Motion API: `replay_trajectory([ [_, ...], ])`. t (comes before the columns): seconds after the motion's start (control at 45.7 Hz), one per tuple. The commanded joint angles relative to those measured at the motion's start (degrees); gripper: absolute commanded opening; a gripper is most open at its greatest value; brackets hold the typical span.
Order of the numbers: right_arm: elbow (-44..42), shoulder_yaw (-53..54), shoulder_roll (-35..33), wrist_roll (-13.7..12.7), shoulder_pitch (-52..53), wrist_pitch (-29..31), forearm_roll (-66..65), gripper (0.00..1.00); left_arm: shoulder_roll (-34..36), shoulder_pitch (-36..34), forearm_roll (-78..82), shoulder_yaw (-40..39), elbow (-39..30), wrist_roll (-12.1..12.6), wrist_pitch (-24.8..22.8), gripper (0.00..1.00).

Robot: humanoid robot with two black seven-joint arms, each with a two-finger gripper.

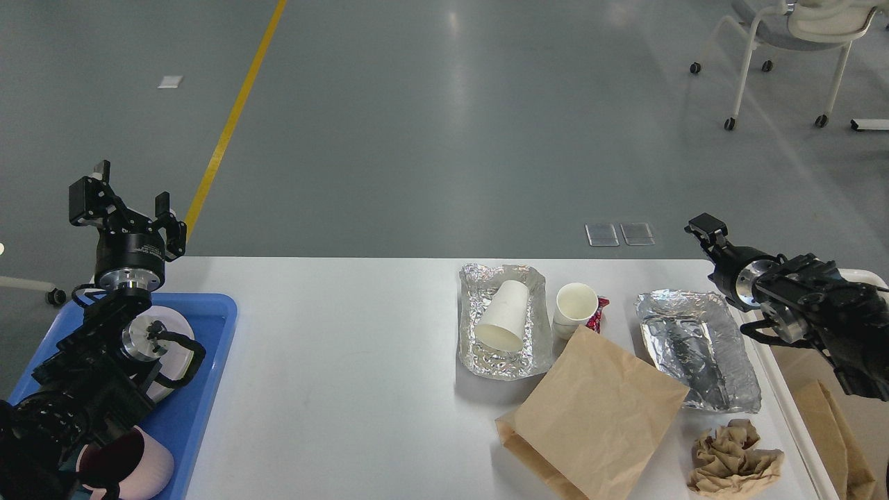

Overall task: Tidy desktop
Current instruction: 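Swing the right gripper up and back over the table, then lower the right gripper to the small white paper cup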

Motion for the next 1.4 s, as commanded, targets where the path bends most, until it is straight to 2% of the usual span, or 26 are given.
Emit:
replay_trajectory([
  [0.0, 0.32, -11.86, 1.29, -9.85, 4.92, 3.85, 0.26, 1.0, 0.0, 0.0, -0.01, 0.0, 0.0, 0.0, 0.0, 0.97],
  [0.066, 0.58, -16.0, 1.56, -12.05, 8.35, 7.53, 0.27, 1.0, 0.0, 0.0, -0.01, 0.0, 0.0, 0.0, 0.0, 0.97],
  [0.197, 0.93, -20.14, 1.82, -12.93, 13.89, 16.49, 0.0, 1.0, 0.0, 0.09, -0.01, 0.0, 0.0, 0.0, 0.0, 0.97],
  [0.306, 1.82, -24.61, 3.14, -13.2, 18.29, 25.63, -0.09, 1.0, 0.0, 0.0, -0.01, 0.0, 0.0, 0.0, 0.0, 0.97],
  [0.394, 2.08, -29.8, 6.83, -13.11, 21.01, 32.4, 0.09, 1.0, 0.0, 0.09, -0.01, 0.0, 0.0, 0.0, 0.0, 0.97],
  [0.503, 3.22, -30.42, 7.71, -12.94, 24.26, 42.77, 0.18, 1.0, 0.0, 0.09, -0.01, 0.0, 0.0, 0.0, 0.0, 0.97],
  [0.591, 7.16, -30.95, 7.36, -12.85, 28.65, 53.05, 0.18, 1.0, 0.0, 0.0, -0.01, 0.0, 0.0, 0.0, 0.0, 0.97],
  [0.612, 8.39, -31.04, 7.19, -12.85, 29.8, 54.11, 0.18, 1.0, 0.0, 0.0, -0.01, 0.0, 0.0, 0.0, 0.0, 0.97],
  [0.831, 13.85, -32.35, 4.2, -13.11, 39.38, 54.11, 0.0, 1.0, 0.0, 0.09, -0.01, 0.0, 0.0, 0.0, 0.0, 0.97],
  [1.028, 22.72, -38.51, 4.46, -13.11, 54.75, 54.11, 0.0, 1.0, 0.0, 0.09, -0.01, 0.0, 0.0, 0.0, 0.0, 0.97],
  [1.203, 28.62, -40.27, 5.25, -13.11, 64.07, 54.11, -0.17, 1.0, 0.0, 0.09, -0.01, 0.0, 0.0, 0.0, 0.0, 0.97],
  [1.291, 29.06, -40.09, 6.92, -13.11, 65.49, 54.11, -0.17, 1.0, 0.0, 0.09, -0.01, 0.0, 0.0, 0.0, 0.0, 0.97],
  [1.378, 28.36, -39.22, 9.03, -13.11, 61.55, 54.11, 0.26, 1.0, 0.0, 0.0, -0.01, 0.0, 0.0, 0.0, 0.0, 0.97],
])
